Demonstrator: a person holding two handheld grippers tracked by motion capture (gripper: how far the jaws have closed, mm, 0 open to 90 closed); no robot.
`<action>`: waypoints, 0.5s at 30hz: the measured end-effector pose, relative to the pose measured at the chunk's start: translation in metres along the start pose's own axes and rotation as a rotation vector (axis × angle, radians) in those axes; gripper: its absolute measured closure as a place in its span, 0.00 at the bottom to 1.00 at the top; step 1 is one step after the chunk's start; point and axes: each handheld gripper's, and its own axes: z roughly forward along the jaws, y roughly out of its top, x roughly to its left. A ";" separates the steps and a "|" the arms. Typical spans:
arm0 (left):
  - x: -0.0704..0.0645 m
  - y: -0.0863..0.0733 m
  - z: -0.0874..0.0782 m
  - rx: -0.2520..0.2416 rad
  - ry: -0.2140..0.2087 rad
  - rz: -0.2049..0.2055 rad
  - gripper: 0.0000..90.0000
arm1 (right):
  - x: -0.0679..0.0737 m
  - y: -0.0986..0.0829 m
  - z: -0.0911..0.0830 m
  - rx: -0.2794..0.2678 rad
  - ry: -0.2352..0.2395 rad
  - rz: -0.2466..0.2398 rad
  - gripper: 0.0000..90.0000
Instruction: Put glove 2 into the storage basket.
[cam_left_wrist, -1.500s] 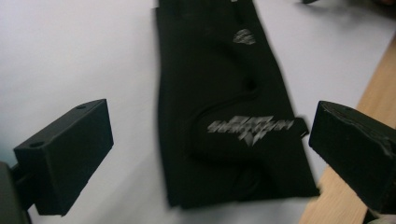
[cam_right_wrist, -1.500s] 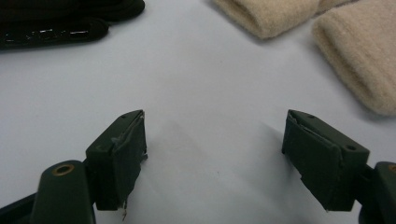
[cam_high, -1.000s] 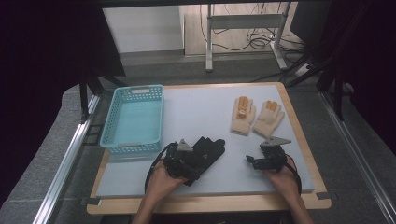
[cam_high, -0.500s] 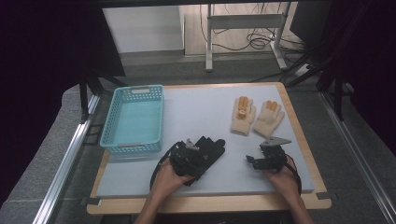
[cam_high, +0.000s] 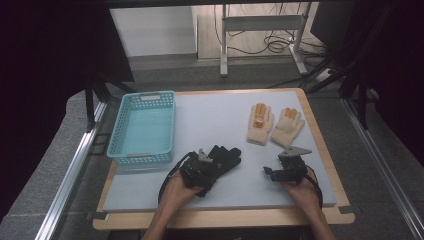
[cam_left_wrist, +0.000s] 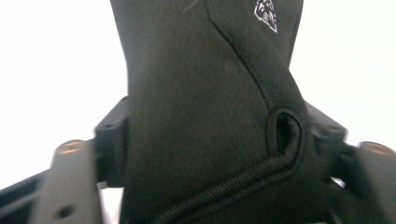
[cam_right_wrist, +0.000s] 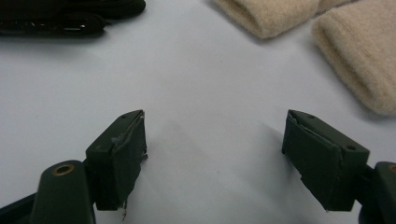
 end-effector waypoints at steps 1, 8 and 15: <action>0.001 -0.001 -0.001 -0.002 0.004 -0.003 0.40 | 0.000 0.000 0.000 0.000 0.000 0.000 0.24; 0.003 0.000 -0.005 -0.001 0.014 -0.007 0.65 | 0.000 0.000 0.000 0.000 0.000 0.000 0.23; 0.013 0.002 -0.014 -0.022 0.014 -0.033 0.69 | 0.000 0.000 0.000 0.000 0.000 0.000 0.23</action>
